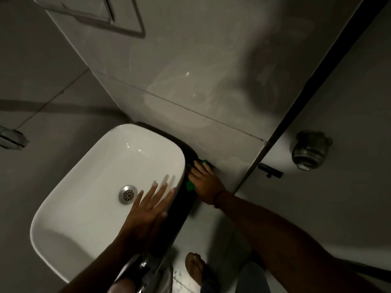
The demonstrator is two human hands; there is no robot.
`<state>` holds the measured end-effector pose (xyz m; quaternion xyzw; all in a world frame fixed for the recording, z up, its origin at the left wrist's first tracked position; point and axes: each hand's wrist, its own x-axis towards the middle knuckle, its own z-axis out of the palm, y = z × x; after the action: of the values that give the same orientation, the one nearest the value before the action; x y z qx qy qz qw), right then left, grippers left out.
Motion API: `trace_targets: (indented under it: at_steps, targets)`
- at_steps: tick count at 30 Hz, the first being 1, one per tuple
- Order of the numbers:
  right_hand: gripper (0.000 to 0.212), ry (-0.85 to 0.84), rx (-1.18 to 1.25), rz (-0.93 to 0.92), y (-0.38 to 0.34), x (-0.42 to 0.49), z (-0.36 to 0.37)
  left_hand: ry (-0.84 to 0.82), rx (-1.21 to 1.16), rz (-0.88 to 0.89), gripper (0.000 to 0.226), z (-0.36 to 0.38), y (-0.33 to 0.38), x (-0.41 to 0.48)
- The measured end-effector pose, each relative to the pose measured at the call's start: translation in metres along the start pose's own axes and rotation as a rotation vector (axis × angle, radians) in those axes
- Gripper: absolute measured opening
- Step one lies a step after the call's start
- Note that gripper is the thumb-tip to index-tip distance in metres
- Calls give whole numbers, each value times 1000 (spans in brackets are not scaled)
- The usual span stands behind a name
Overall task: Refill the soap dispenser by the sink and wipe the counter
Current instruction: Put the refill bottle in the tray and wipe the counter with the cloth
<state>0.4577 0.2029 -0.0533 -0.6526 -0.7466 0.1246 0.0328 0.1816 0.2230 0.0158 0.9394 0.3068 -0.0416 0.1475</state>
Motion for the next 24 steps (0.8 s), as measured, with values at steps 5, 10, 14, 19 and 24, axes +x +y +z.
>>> trace_targets:
  at_steps: [5, 10, 14, 19, 24]
  targets:
    - [58, 46, 103, -53, -52, -38, 24, 5, -118, -36, 57, 1, 2, -2]
    - [79, -58, 97, -311, -101, -84, 57, -17, -168, -82, 57, -6, 8, -5]
    - [76, -29, 49, -206, -94, -73, 49, -26, -180, -104, 59, -9, 13, -7]
    - [74, -4, 242, -40, -158, -83, 60, -8, -181, -112, 60, -11, 15, -7]
    - [72, -19, 150, -344, -168, -102, 76, -7, -194, -126, 61, -13, 19, -10]
